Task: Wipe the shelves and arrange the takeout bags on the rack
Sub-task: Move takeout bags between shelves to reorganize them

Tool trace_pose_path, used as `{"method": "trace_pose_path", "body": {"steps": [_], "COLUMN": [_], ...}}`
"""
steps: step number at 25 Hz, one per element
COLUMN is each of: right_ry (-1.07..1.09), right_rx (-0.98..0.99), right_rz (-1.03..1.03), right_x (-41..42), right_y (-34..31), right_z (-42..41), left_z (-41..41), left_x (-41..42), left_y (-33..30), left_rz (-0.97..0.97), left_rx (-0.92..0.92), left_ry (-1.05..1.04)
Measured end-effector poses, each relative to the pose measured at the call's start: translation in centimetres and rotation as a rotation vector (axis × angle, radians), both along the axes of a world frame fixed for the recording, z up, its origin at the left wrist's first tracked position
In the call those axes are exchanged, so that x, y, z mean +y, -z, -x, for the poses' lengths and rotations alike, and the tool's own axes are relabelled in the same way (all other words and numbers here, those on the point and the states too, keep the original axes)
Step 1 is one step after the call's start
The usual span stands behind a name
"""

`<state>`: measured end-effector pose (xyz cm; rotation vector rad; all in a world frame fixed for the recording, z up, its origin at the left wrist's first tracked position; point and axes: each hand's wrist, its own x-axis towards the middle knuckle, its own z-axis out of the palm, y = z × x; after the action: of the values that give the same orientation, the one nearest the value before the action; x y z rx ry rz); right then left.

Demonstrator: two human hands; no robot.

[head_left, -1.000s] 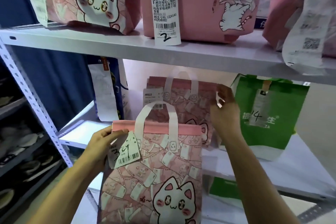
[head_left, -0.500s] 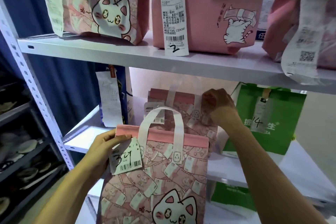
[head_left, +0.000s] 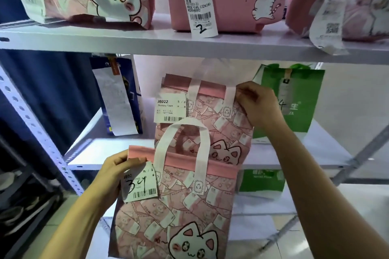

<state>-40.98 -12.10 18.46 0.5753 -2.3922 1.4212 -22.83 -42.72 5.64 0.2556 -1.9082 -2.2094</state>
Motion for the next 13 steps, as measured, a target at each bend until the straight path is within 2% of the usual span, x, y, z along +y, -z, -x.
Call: {"method": "trace_pose_path", "body": {"steps": [9, 13], "right_ry": [0.192, 0.259], "right_rx": [-0.037, -0.091], "right_rz": [-0.047, -0.044], "right_x": [5.0, 8.1], "right_y": [3.2, 3.9], "right_z": [-8.6, -11.1], "left_z": [-2.6, -3.9], "left_x": [1.1, 2.8], "left_y": [4.6, 5.7], "left_rz": [-0.016, -0.084], "left_rx": [-0.075, -0.111], "left_ry": [0.243, 0.232]}}
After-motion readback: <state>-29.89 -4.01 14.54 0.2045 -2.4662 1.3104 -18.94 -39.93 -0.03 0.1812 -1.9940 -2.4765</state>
